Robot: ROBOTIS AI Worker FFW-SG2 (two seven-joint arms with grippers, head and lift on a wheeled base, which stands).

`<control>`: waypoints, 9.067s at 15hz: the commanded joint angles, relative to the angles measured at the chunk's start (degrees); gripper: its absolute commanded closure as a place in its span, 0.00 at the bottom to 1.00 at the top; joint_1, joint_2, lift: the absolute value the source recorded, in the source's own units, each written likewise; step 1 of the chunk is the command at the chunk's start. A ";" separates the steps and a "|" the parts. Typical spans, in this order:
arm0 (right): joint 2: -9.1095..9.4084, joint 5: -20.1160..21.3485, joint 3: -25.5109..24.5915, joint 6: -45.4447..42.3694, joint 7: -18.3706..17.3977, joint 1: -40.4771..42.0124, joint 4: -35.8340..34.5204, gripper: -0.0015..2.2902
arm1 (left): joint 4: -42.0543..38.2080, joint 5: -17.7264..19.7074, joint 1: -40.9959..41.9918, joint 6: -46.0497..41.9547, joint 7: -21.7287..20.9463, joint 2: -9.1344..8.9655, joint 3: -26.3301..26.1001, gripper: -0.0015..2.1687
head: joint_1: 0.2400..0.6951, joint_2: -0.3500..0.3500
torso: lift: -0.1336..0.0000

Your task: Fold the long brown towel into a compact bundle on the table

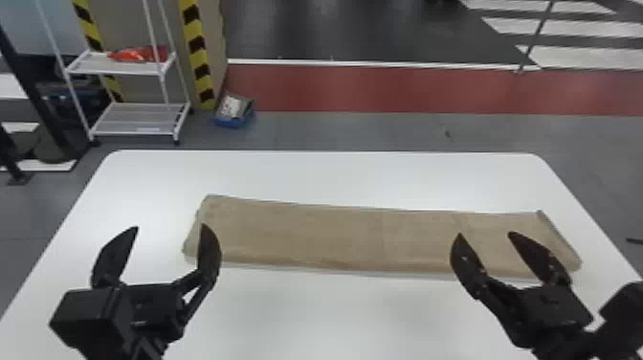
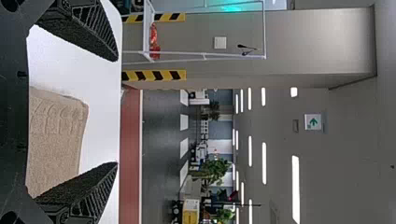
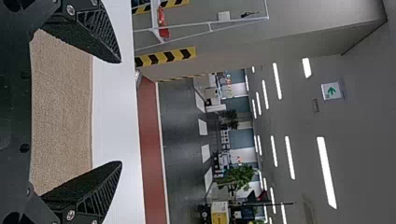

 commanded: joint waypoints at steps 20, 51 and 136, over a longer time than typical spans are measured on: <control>0.05 1.80 1.13 2.87 0.39 -1.05 0.97 0.05 | 0.88 -1.13 -0.59 0.47 0.00 -0.09 -0.45 0.04 | 1.00 0.45 | 0.18; 0.05 3.91 0.61 2.87 1.09 -5.18 7.47 0.05 | 34.98 5.99 -36.89 31.75 -13.36 0.44 4.47 0.10 | 1.00 0.50 | 0.18; -0.70 11.29 24.43 12.36 -13.94 -33.13 35.60 0.46 | 7.82 9.06 -15.01 29.12 -3.86 0.09 -3.97 0.01 | 1.00 0.62 | 0.18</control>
